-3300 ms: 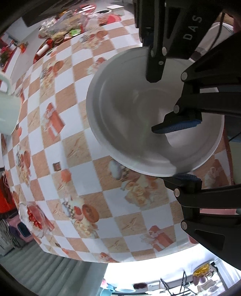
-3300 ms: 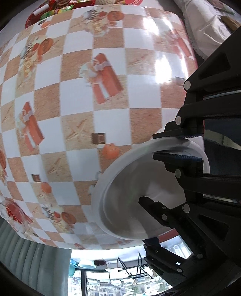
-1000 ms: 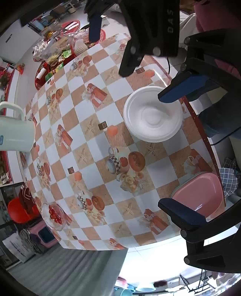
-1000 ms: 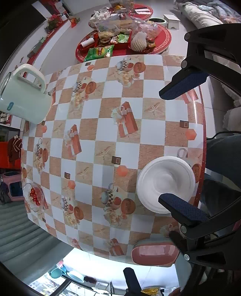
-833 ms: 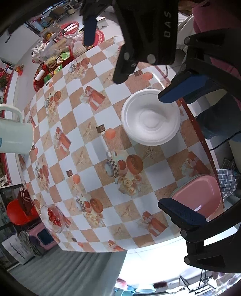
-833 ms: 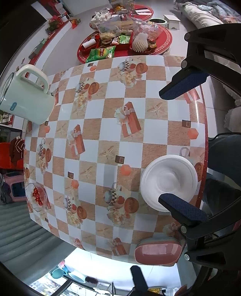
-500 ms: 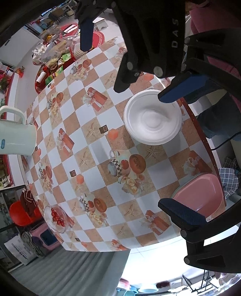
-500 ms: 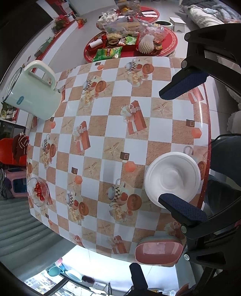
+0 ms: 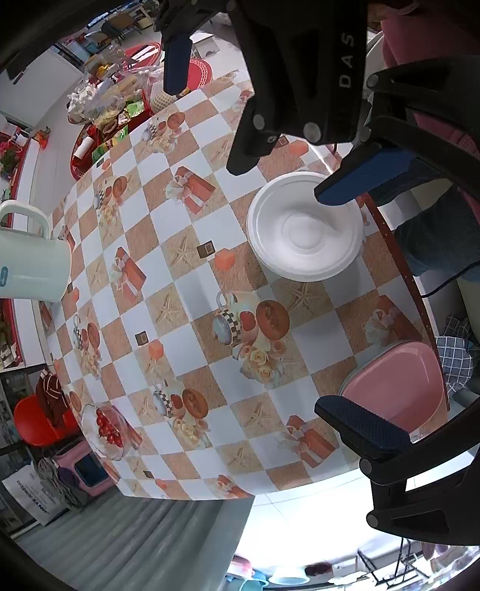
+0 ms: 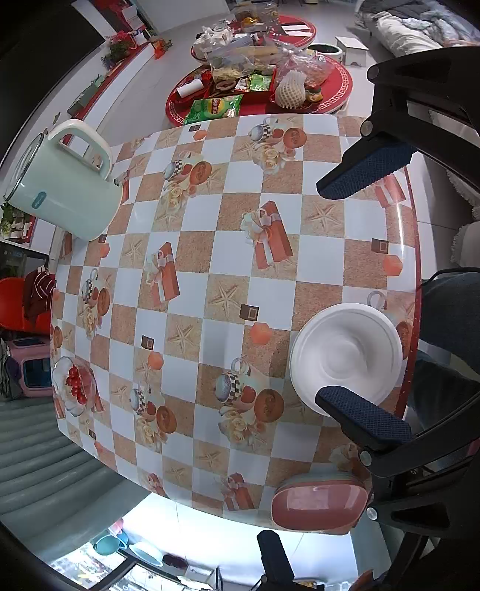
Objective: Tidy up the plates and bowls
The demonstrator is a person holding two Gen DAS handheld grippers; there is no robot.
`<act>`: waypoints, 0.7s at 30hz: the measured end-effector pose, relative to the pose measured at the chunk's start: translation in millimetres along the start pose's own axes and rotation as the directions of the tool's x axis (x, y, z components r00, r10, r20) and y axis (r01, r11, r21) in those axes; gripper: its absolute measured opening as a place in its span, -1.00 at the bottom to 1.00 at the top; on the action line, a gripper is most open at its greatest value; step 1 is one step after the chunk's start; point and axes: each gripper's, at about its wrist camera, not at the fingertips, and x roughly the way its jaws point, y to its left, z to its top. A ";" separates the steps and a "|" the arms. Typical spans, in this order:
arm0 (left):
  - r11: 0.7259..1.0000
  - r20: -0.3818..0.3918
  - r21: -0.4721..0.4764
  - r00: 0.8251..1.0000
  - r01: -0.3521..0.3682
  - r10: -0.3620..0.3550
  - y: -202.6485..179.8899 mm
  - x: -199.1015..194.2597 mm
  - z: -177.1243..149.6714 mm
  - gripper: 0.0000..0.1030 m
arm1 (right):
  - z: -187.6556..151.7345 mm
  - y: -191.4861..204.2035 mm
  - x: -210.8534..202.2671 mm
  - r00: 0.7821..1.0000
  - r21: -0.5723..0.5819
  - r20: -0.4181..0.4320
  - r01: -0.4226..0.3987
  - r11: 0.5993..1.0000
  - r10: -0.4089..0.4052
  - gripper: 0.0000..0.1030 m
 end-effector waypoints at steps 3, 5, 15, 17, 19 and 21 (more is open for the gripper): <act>1.000 0.000 0.005 1.000 0.001 -0.001 0.1 -0.1 -0.2 1.00 | 0.5 0.3 -0.1 1.000 0.000 0.000 0.001 1.000 -0.001 0.97; 1.000 0.000 0.008 1.000 0.000 0.000 0.2 -0.1 -0.2 1.00 | 0.7 0.4 0.1 1.000 0.000 0.000 0.001 1.000 -0.001 0.97; 1.000 0.000 -0.004 1.000 -0.009 0.009 3.2 0.8 2.4 1.00 | 2.1 0.0 2.5 1.000 0.003 -0.007 0.000 1.000 0.000 0.97; 1.000 0.002 -0.006 1.000 -0.030 0.030 6.0 0.7 3.2 1.00 | 0.5 -0.8 3.7 1.000 0.006 -0.010 0.000 1.000 0.000 0.97; 0.998 0.010 -0.004 0.998 -0.057 0.057 7.0 -0.4 4.4 1.00 | -1.5 -2.0 7.6 1.000 0.010 -0.017 -0.002 1.000 0.002 0.97; 0.996 0.022 0.002 0.996 -0.086 0.086 6.3 -2.0 5.3 1.00 | -0.9 -1.9 9.9 1.000 0.011 -0.022 -0.005 1.000 0.005 0.97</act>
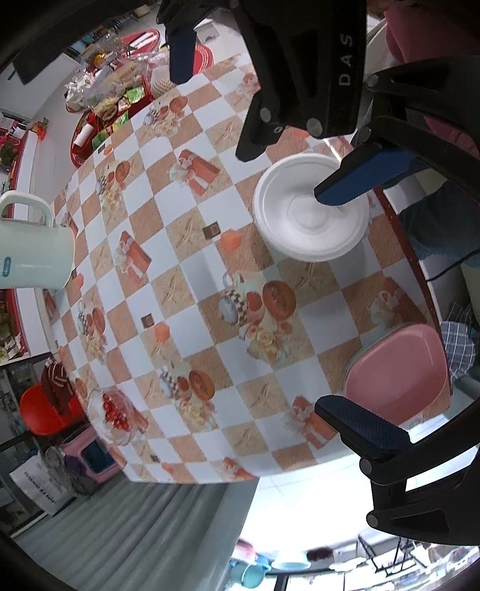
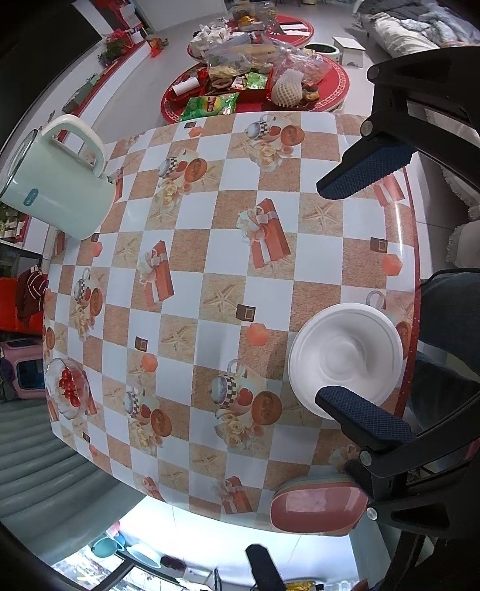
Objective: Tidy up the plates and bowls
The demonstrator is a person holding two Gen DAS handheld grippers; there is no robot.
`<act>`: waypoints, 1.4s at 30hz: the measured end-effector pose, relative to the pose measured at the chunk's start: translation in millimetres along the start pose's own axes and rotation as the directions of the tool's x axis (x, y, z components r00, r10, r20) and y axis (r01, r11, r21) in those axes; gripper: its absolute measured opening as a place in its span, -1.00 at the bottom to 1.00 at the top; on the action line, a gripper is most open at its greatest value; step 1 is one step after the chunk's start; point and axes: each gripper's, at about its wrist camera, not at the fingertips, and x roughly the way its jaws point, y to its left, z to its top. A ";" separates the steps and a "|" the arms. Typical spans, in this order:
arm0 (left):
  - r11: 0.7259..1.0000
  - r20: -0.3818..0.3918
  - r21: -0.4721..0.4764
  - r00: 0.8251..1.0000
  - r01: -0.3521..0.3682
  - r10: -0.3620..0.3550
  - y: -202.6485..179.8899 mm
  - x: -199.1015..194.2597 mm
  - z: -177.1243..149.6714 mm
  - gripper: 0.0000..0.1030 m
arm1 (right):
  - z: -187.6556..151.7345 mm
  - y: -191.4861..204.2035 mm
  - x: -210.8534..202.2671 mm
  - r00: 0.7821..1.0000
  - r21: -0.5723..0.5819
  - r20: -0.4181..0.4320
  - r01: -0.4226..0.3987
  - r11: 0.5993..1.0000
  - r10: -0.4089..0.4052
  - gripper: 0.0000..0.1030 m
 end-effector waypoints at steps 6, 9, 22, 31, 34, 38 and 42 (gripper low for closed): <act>0.999 0.003 0.012 0.999 -0.034 0.034 -2.8 -1.6 -0.7 1.00 | 0.1 -0.9 2.9 1.000 -0.003 -0.016 -0.005 1.000 0.005 0.97; 0.999 0.000 0.011 0.999 -0.038 0.038 -4.2 -0.7 -1.2 1.00 | -0.8 -2.0 3.4 1.000 -0.005 -0.022 -0.008 1.000 0.008 0.97; 0.999 0.000 0.006 0.999 -0.043 0.043 -5.8 -0.2 -0.2 1.00 | -0.6 -5.2 5.3 0.999 -0.008 -0.032 -0.015 1.000 0.015 0.97; 0.999 -0.003 0.010 0.999 -0.045 0.045 -7.9 0.2 -2.4 1.00 | -4.8 -7.4 7.7 0.999 0.017 -0.043 -0.014 1.000 0.015 0.97; 0.999 -0.003 0.009 0.999 -0.045 0.045 -8.0 0.4 -2.0 1.00 | -2.6 -6.9 7.6 0.999 0.011 -0.043 -0.015 1.000 0.016 0.97; 0.999 -0.004 0.006 0.999 -0.046 0.046 -8.2 0.5 -1.1 1.00 | -4.3 -7.6 8.2 0.999 0.014 -0.045 -0.015 1.000 0.016 0.97; 0.999 -0.004 0.010 0.999 -0.045 0.045 -8.7 1.0 -2.4 1.00 | -4.1 -7.6 8.6 0.999 0.014 -0.046 -0.017 1.000 0.017 0.97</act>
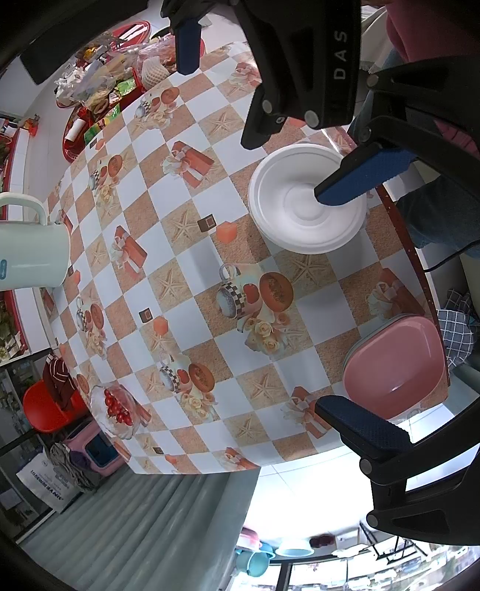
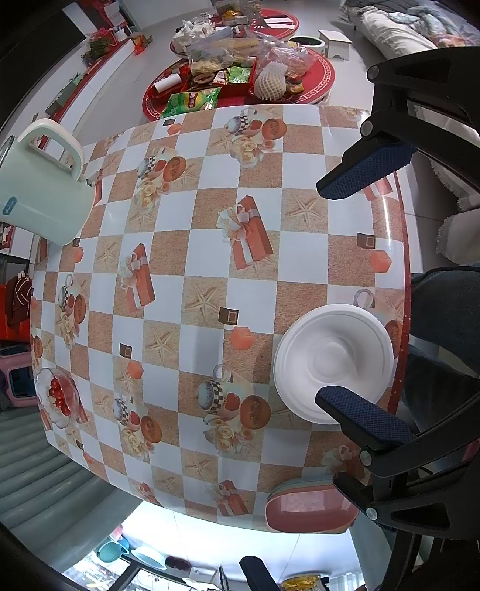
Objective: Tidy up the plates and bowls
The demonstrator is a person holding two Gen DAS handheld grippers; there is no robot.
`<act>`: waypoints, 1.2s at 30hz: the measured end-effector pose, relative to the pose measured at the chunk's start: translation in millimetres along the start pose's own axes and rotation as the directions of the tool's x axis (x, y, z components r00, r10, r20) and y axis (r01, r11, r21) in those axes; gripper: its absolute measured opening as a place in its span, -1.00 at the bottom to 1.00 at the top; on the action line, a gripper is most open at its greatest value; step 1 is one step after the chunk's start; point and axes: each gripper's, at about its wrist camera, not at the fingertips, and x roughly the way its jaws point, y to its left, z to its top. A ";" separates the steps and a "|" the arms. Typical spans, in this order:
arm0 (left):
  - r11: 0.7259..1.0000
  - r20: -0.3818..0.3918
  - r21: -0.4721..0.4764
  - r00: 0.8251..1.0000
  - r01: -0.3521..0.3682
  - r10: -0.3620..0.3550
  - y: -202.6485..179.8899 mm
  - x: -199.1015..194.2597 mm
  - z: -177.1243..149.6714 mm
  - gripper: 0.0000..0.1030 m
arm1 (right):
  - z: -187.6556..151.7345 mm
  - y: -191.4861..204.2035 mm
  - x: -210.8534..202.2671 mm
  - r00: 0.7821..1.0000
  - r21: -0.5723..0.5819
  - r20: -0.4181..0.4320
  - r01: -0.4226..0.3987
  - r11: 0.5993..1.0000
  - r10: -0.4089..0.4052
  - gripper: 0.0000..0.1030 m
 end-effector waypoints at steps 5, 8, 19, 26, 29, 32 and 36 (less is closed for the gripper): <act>1.000 0.000 0.001 1.000 -0.001 0.001 -0.1 0.0 0.4 1.00 | -0.4 -0.6 0.2 1.000 -0.006 0.001 0.000 1.000 0.000 0.97; 1.000 0.001 0.006 1.000 -0.002 0.002 -0.5 -0.1 0.6 1.00 | 0.0 -1.1 0.3 1.000 -0.008 0.001 -0.001 1.000 0.001 0.97; 1.000 0.004 0.014 1.000 -0.009 0.009 -2.3 1.1 -0.6 1.00 | 1.0 -2.3 0.6 1.000 -0.020 0.001 -0.003 1.000 0.003 0.97; 1.000 0.001 0.011 1.000 -0.009 0.009 -2.9 1.0 1.1 1.00 | 0.3 -2.6 0.9 1.000 -0.025 0.000 -0.005 1.000 0.005 0.97; 1.000 -0.004 0.025 1.000 -0.001 0.002 -2.9 3.0 -2.2 1.00 | -6.5 -4.2 4.4 1.000 -0.010 -0.012 -0.011 1.000 0.010 0.97; 0.999 -0.020 0.034 1.000 0.018 -0.017 -1.6 7.3 -3.9 1.00 | -4.9 -8.0 12.9 0.999 0.016 -0.040 -0.027 0.999 0.028 0.97; 0.999 -0.054 0.021 0.998 0.043 -0.042 3.4 21.3 -5.8 1.00 | -2.2 -19.5 31.0 0.993 0.071 -0.105 -0.050 0.996 0.057 0.97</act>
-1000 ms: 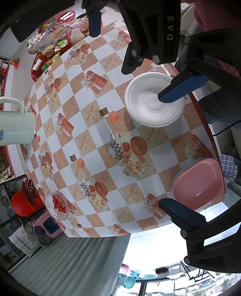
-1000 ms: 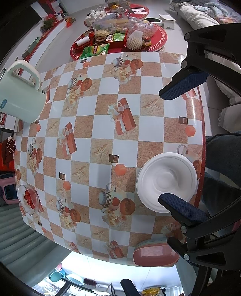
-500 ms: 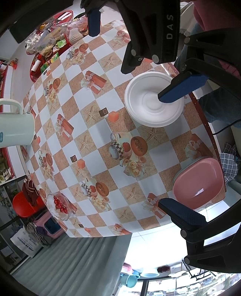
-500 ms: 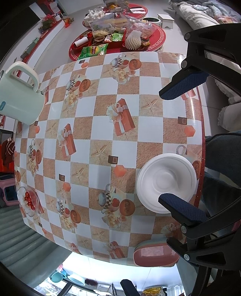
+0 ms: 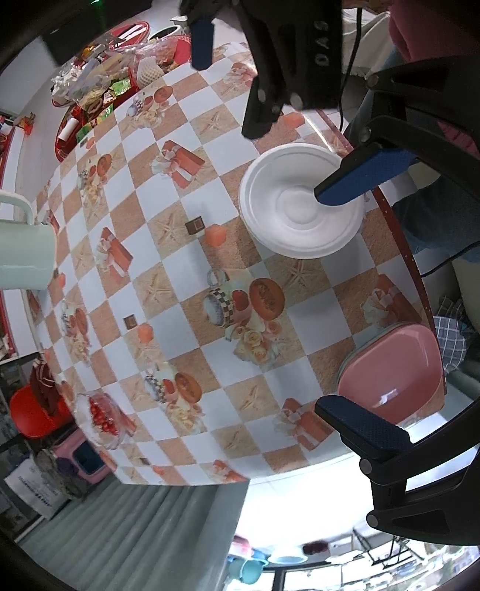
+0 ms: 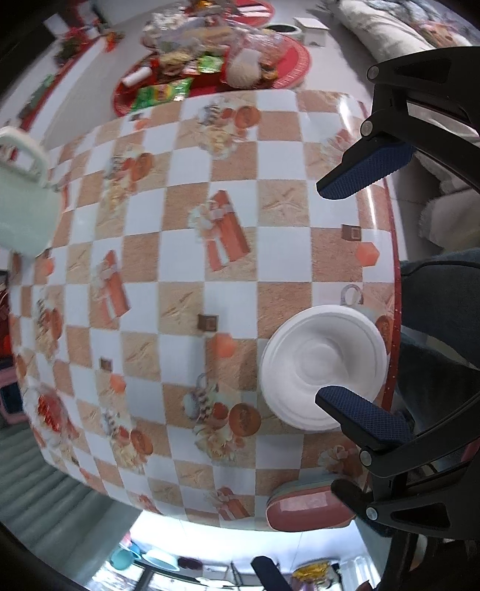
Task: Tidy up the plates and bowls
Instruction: 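Move both grippers to the white plate stack and close on its rim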
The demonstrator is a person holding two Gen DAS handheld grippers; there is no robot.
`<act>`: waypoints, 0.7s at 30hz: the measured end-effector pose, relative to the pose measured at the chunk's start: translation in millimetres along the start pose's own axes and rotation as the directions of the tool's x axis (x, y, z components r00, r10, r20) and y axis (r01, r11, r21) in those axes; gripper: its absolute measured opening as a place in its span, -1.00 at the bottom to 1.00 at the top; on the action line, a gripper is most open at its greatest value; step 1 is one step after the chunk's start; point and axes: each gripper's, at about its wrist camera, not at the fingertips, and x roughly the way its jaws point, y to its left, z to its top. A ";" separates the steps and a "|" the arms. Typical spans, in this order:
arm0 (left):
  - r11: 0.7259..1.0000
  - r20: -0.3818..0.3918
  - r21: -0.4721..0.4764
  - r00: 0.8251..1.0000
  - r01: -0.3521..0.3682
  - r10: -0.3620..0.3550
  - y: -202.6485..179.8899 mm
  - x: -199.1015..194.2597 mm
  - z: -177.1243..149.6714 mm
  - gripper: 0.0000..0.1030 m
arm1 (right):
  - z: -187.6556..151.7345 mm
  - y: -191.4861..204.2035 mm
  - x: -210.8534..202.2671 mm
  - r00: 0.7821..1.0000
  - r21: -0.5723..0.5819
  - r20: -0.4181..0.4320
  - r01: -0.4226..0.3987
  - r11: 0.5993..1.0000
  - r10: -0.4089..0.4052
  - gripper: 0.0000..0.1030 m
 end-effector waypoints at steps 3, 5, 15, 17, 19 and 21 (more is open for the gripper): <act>1.000 -0.040 -0.008 0.999 0.011 -0.011 -0.1 16.2 -0.1 1.00 | -0.2 -9.6 17.8 0.998 0.038 -0.063 -0.018 0.999 0.021 0.97; 1.000 -0.066 -0.013 0.998 0.020 -0.021 -1.3 28.2 -1.1 1.00 | -3.7 -14.3 32.0 0.994 0.057 -0.104 -0.026 0.998 0.031 0.97; 0.998 -0.145 -0.057 0.988 0.035 -0.043 -20.1 89.4 0.2 1.00 | -13.1 -19.3 95.0 0.969 0.132 -0.217 -0.092 0.987 0.120 0.97; 0.996 -0.154 -0.082 0.987 0.037 -0.050 -21.0 99.9 -1.4 1.00 | -16.0 -20.8 104.6 0.966 0.154 -0.223 -0.095 0.984 0.128 0.97; 0.995 -0.156 -0.094 0.987 0.028 -0.042 -22.0 107.4 -3.8 1.00 | -19.8 -21.2 115.0 0.962 0.166 -0.243 -0.083 0.983 0.122 0.97; 0.994 -0.167 -0.104 0.985 0.016 -0.034 -22.1 116.5 -8.1 1.00 | -23.1 -19.3 121.8 0.960 0.164 -0.254 -0.079 0.983 0.120 0.97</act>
